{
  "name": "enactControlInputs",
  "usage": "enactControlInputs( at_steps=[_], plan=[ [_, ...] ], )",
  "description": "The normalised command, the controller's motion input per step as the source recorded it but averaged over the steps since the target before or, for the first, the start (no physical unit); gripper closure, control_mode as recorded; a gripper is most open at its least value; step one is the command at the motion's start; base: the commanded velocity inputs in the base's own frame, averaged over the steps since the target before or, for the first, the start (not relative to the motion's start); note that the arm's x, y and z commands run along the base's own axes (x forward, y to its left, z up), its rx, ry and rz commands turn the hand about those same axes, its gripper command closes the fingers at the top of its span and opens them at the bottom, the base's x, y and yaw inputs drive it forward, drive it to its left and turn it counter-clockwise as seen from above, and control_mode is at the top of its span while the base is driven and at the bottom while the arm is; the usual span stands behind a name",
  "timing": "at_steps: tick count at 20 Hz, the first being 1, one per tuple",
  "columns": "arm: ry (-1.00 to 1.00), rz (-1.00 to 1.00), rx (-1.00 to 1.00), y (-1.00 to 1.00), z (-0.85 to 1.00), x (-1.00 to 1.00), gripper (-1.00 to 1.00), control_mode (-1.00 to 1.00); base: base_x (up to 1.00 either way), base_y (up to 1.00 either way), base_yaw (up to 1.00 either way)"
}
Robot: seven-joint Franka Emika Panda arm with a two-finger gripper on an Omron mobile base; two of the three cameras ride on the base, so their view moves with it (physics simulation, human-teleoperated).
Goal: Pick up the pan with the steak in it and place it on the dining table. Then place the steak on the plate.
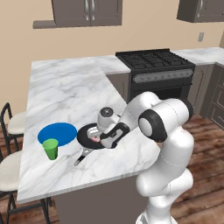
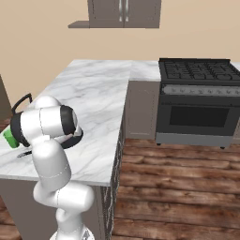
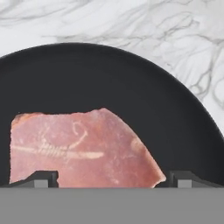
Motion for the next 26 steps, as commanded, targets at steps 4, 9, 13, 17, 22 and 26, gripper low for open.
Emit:
enactControlInputs(
  at_steps=[4,9,13,17,22,26],
  plan=[
    [0.0,0.0,0.0,0.0,-0.16,-0.03,-1.0,-1.0,0.0,0.0,0.0],
    [0.0,0.0,0.0,0.0,-0.08,-0.03,1.0,-1.0,0.0,0.0,0.0],
    [0.0,0.0,0.0,0.0,0.0,0.0,1.0,-1.0,0.0,0.0,0.0],
    [-0.01,-0.01,0.0,0.0,0.08,0.0,1.0,-1.0,0.0,0.0,0.0],
    [0.0,-0.04,0.0,0.0,0.19,0.0,1.0,-1.0,0.0,0.0,0.0],
    [0.0,-0.06,0.0,0.0,0.23,0.0,1.0,-1.0,0.0,0.0,0.0]
  ],
)
